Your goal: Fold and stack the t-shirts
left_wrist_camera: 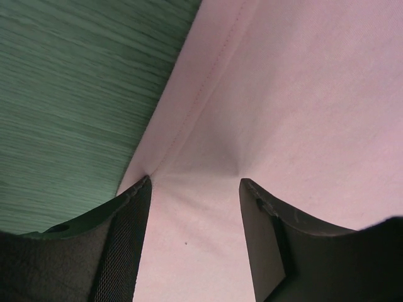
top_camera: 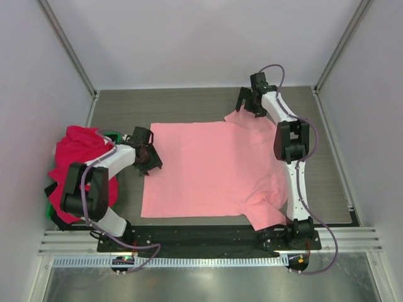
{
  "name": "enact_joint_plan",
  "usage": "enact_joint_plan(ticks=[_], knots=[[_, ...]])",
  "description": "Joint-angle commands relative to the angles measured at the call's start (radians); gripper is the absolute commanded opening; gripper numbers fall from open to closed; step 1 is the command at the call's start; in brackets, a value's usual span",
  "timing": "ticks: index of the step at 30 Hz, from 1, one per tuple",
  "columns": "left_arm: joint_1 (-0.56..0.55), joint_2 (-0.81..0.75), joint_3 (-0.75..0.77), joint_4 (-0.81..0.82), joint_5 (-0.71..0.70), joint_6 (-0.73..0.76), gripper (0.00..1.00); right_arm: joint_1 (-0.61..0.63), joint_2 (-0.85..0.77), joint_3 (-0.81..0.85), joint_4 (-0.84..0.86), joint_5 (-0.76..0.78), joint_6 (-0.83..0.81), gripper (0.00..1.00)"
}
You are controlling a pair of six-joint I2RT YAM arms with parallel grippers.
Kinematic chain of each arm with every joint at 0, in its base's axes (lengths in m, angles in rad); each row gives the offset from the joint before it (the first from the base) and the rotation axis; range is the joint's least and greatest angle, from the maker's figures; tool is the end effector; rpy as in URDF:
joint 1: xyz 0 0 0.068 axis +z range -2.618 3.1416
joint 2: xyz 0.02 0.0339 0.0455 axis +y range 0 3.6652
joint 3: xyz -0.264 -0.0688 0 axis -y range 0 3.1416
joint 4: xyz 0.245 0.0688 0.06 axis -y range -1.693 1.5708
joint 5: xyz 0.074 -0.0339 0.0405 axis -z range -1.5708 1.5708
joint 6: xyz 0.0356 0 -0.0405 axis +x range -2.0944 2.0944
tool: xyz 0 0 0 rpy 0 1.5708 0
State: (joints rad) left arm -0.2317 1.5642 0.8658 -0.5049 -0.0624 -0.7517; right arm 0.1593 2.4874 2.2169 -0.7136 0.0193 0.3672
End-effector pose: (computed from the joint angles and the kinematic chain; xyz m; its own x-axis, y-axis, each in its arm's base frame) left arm 0.2768 -0.0630 0.1637 -0.8052 -0.5103 -0.3022 -0.4688 0.8597 -0.2028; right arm 0.5355 0.0853 0.1752 -0.8206 0.2317 -0.5225 0.1570 0.9704 0.1837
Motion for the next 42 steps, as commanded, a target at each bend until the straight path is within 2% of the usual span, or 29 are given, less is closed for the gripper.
enact_joint_plan(ticks=[1, 7, 11, 13, 16, 18, 20, 22, 23, 24, 26, 27, 29, 30, 32, 33, 34, 36, 39, 42], knots=[[0.051, 0.085, -0.002, 0.020, -0.050, 0.006, 0.60, -0.012, 0.111, 0.108, -0.018, 0.021, -0.002, 0.99], [0.104, 0.190, 0.116, 0.016, -0.019, -0.003, 0.59, -0.010, 0.257, 0.316, 0.043, 0.004, 0.018, 1.00], [0.124, 0.243, 0.191, -0.003, 0.010, -0.008, 0.59, -0.010, 0.269, 0.329, 0.248, -0.085, 0.042, 1.00], [0.126, 0.250, 0.226, -0.020, 0.013, -0.008, 0.59, -0.009, 0.266, 0.352, 0.296, -0.108, 0.049, 1.00], [0.124, 0.232, 0.268, -0.049, 0.036, -0.009, 0.59, -0.003, 0.222, 0.375, 0.353, -0.134, 0.052, 1.00], [0.123, 0.167, 0.275, -0.072, 0.047, -0.002, 0.60, 0.006, 0.174, 0.368, 0.371, -0.140, 0.020, 1.00], [0.114, 0.105, 0.268, -0.090, 0.035, 0.006, 0.63, 0.014, 0.059, 0.340, 0.375, -0.134, 0.000, 1.00], [0.114, -0.002, 0.253, -0.122, 0.019, 0.011, 0.67, 0.026, -0.042, 0.241, 0.381, -0.098, -0.001, 1.00], [0.112, -0.042, 0.225, -0.133, 0.013, 0.011, 0.68, 0.028, -0.149, 0.158, 0.384, -0.084, 0.006, 1.00], [0.112, -0.144, 0.170, -0.179, 0.003, 0.009, 0.70, 0.032, -0.315, 0.007, 0.372, -0.028, 0.044, 1.00], [0.112, -0.203, 0.148, -0.191, -0.011, 0.003, 0.70, 0.037, -0.375, -0.052, 0.355, 0.048, 0.083, 1.00], [0.112, -0.237, 0.095, -0.210, -0.019, -0.003, 0.70, 0.043, -0.503, -0.183, 0.345, 0.082, 0.088, 1.00], [0.114, -0.330, 0.030, -0.219, -0.028, -0.027, 0.70, 0.069, -0.628, -0.328, 0.332, 0.163, 0.084, 1.00], [0.112, -0.360, 0.000, -0.227, -0.043, -0.038, 0.69, 0.081, -0.765, -0.474, 0.327, 0.194, 0.076, 1.00], [0.112, -0.418, -0.089, -0.245, -0.045, -0.066, 0.68, 0.120, -0.899, -0.622, 0.310, 0.288, 0.116, 1.00], [0.111, -0.470, -0.115, -0.251, -0.045, -0.081, 0.68, 0.128, -0.960, -0.748, 0.293, 0.300, 0.140, 1.00], [0.095, -0.501, -0.164, -0.265, -0.063, -0.113, 0.66, 0.129, -1.075, -0.807, 0.272, 0.306, 0.172, 1.00], [0.056, -0.573, -0.198, -0.276, -0.066, -0.194, 0.62, 0.129, -1.172, -0.957, 0.195, 0.300, 0.243, 1.00], [-0.012, -0.654, -0.261, -0.314, -0.117, -0.296, 0.61, 0.131, -1.332, -1.090, 0.053, 0.297, 0.323, 1.00], [-0.076, -0.702, -0.306, -0.345, -0.197, -0.375, 0.61, 0.132, -1.443, -1.196, -0.047, 0.269, 0.329, 1.00]])
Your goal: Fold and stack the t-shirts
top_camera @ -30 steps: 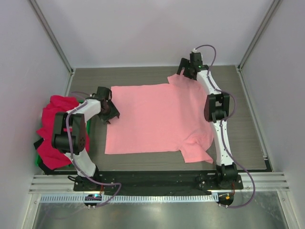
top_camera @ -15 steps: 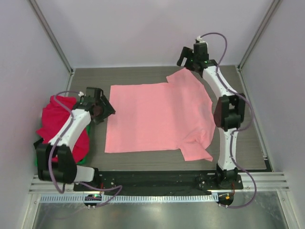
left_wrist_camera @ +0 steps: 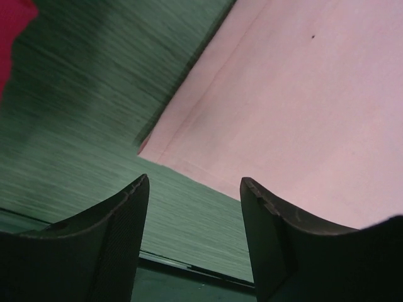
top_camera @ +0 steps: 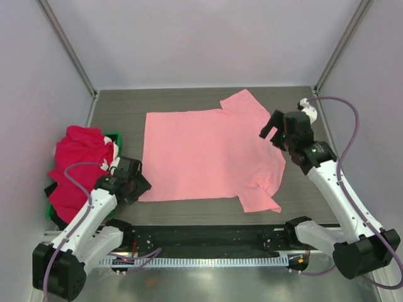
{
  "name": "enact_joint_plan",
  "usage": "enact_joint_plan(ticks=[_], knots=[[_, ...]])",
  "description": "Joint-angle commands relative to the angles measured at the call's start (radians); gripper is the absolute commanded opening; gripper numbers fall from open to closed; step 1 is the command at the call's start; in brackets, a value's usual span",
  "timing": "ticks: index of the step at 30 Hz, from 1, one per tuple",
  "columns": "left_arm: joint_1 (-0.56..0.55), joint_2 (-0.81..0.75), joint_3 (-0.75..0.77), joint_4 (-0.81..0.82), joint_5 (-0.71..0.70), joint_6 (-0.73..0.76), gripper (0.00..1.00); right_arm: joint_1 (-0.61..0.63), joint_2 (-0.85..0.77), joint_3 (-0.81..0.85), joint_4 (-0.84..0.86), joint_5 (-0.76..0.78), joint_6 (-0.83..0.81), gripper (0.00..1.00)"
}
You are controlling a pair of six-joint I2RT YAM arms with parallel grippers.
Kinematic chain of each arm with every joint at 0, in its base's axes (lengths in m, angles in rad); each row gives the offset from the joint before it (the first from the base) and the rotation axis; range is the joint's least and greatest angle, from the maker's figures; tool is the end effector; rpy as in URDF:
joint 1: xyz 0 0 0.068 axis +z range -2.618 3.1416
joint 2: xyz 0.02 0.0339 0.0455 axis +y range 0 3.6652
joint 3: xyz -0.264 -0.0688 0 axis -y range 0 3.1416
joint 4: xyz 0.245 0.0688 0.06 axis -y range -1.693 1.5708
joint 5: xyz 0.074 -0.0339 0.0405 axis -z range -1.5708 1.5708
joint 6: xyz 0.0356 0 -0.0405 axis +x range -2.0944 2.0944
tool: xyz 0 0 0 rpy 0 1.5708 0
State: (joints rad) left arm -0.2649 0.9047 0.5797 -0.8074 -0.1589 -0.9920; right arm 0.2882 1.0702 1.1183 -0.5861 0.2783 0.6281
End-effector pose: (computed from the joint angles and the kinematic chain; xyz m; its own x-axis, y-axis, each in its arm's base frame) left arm 0.1506 -0.0350 0.2009 -0.6402 -0.6828 -0.3521 -0.6256 0.7293 -0.2770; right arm 0.2214 0.0554 0.3614 -0.4252 0.4633 -0.7776 0.2506 0.8858 0.3907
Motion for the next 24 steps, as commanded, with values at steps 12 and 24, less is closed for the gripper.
enact_joint_plan(ticks=[12, 24], knots=[[-0.068, 0.068, -0.086, 0.063, -0.191, -0.172, 0.57, 0.002, -0.155, -0.250, -0.268, -0.047, 0.093, 1.00], [-0.069, 0.125, -0.161, 0.204, -0.208, -0.146, 0.20, 0.003, -0.191, -0.348, -0.282, -0.002, 0.159, 1.00]])
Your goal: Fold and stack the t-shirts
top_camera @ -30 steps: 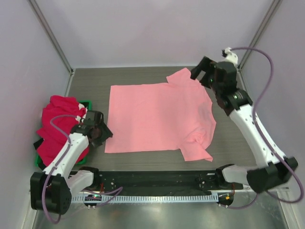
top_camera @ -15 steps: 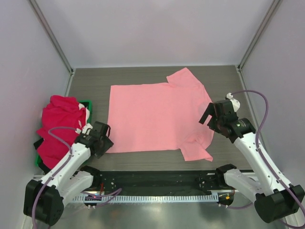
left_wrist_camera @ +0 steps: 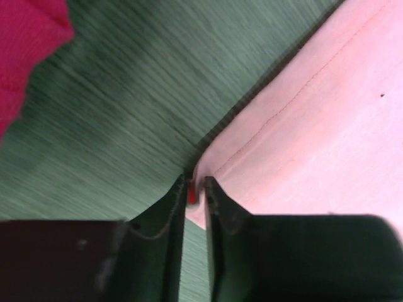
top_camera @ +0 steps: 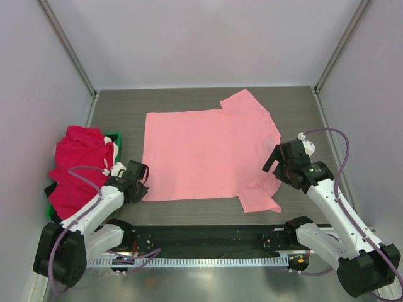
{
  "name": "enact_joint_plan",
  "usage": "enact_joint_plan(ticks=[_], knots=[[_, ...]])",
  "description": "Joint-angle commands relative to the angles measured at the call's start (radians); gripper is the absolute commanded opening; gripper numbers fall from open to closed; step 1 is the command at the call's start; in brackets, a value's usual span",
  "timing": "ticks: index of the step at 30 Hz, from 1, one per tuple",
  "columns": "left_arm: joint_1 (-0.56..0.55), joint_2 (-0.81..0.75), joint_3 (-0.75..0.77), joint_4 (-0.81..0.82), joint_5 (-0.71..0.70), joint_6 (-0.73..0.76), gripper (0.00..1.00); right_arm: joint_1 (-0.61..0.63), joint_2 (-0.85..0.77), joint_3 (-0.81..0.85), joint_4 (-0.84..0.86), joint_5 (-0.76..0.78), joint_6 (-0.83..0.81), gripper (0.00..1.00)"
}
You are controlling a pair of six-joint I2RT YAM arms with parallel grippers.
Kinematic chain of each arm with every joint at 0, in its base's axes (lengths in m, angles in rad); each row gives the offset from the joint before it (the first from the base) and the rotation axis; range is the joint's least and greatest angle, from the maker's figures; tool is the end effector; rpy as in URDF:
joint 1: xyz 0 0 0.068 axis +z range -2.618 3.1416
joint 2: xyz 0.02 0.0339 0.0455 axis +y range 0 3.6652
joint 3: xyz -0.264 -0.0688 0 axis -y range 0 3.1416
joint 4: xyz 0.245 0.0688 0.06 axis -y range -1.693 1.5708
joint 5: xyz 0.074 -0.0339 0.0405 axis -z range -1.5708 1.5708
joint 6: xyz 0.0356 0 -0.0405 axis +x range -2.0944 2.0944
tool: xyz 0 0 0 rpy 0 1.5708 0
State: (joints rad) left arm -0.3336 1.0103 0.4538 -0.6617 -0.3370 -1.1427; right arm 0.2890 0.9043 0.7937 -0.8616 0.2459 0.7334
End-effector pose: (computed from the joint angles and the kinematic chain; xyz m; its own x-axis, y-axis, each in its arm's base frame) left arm 0.1518 -0.0401 0.1577 -0.5511 -0.7177 -0.4257 -0.7232 0.6653 -0.1853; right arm 0.1636 0.0396 0.2639 -0.6853 0.4736 -0.5532 0.4224 0.8773 0.2278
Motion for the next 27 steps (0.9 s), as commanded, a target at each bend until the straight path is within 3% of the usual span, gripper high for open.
enact_joint_plan(ticks=[1, 2, 3, 9, 15, 24, 27], knots=[[0.001, 0.020, -0.035, 0.060, -0.033, 0.008, 0.16, 0.001, -0.024, -0.031, -0.014, 0.032, 0.061, 1.00], [0.001, 0.019, -0.035, 0.071, -0.030, 0.015, 0.03, 0.002, -0.024, -0.046, -0.017, 0.030, 0.069, 1.00], [0.001, 0.017, -0.035, 0.074, -0.028, 0.024, 0.00, 0.004, -0.019, -0.050, -0.023, 0.038, 0.078, 1.00], [-0.001, -0.048, -0.011, 0.071, -0.016, 0.044, 0.00, 0.051, 0.047, -0.097, -0.057, -0.049, 0.181, 1.00], [0.005, -0.082, 0.028, 0.033, -0.004, 0.080, 0.00, 0.265, 0.013, -0.240, -0.021, -0.039, 0.374, 0.96], [0.018, -0.171, 0.016, -0.012, 0.009, 0.098, 0.00, 0.320, 0.085, -0.315, 0.079, 0.006, 0.448, 0.75], [0.024, -0.190, 0.013, -0.029, 0.009, 0.101, 0.00, 0.320, 0.119, -0.344, 0.137, 0.009, 0.455, 0.62]])
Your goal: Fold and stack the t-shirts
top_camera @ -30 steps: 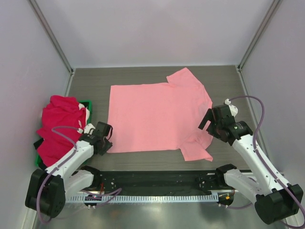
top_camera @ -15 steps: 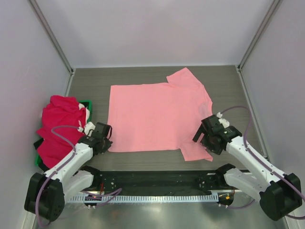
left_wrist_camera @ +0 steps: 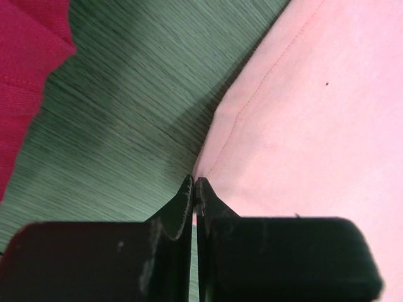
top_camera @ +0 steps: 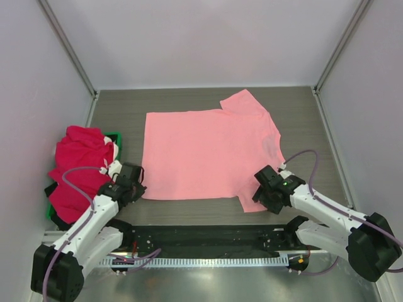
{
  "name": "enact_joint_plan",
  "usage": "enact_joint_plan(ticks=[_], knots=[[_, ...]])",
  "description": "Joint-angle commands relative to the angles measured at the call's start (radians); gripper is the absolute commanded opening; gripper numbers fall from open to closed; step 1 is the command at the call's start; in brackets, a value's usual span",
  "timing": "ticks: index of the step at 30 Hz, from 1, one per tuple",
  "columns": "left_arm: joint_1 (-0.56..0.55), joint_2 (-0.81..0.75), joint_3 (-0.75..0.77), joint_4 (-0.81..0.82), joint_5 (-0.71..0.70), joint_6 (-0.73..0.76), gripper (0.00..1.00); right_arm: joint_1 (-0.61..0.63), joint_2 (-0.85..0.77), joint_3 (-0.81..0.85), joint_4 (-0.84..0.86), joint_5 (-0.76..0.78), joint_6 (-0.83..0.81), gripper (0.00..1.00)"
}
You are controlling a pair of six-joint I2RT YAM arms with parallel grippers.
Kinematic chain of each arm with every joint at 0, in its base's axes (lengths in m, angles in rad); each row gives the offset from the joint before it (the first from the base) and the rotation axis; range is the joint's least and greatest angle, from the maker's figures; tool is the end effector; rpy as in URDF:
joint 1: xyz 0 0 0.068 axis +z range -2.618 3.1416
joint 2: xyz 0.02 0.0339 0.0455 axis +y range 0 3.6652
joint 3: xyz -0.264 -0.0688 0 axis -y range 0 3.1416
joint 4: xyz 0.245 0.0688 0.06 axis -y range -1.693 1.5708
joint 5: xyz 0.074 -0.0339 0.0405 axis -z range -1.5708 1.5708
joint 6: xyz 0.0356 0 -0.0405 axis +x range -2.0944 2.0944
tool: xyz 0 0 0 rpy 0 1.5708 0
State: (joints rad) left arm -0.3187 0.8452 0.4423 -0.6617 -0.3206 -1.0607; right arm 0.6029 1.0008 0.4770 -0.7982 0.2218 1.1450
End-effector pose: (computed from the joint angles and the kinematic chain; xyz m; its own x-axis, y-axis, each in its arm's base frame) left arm 0.1421 -0.0351 0.1759 -0.5384 -0.6945 -0.4773 -0.6505 0.7026 -0.2886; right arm 0.1251 0.0766 0.1598 -0.7929 0.5327 -0.2959 0.5170 0.8451 0.1362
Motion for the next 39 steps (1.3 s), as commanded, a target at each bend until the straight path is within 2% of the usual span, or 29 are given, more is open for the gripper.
enact_joint_plan(ticks=[1, 3, 6, 7, 10, 14, 19, 27, 39], knots=[[0.010, -0.032, 0.022, -0.030, -0.008, 0.021, 0.00, 0.006, 0.027, -0.031, 0.089, 0.037, 0.042, 0.54], [0.010, -0.038, 0.019, -0.033, -0.005, 0.021, 0.00, 0.008, 0.039, -0.029, 0.091, 0.044, 0.044, 0.47], [0.010, -0.038, 0.022, -0.038, 0.003, 0.018, 0.00, 0.011, 0.022, -0.031, 0.090, 0.044, 0.036, 0.26], [0.010, -0.040, 0.024, -0.036, 0.008, 0.015, 0.00, 0.011, 0.015, -0.031, 0.083, 0.037, 0.036, 0.13], [0.010, -0.051, 0.041, -0.045, 0.029, 0.008, 0.00, 0.015, -0.031, -0.006, 0.036, 0.037, 0.035, 0.01], [0.012, -0.077, 0.099, -0.096, 0.043, 0.004, 0.00, 0.023, -0.064, 0.128, -0.059, 0.057, 0.012, 0.01], [0.010, -0.020, 0.214, -0.138, 0.048, 0.045, 0.00, 0.023, -0.019, 0.319, -0.127, 0.083, -0.080, 0.01], [0.055, 0.233, 0.386, -0.101, 0.107, 0.152, 0.00, -0.002, 0.252, 0.606, -0.177, 0.191, -0.266, 0.01], [0.152, 0.581, 0.619, -0.058, 0.153, 0.260, 0.00, -0.184, 0.561, 0.926, -0.180, 0.214, -0.516, 0.01]])
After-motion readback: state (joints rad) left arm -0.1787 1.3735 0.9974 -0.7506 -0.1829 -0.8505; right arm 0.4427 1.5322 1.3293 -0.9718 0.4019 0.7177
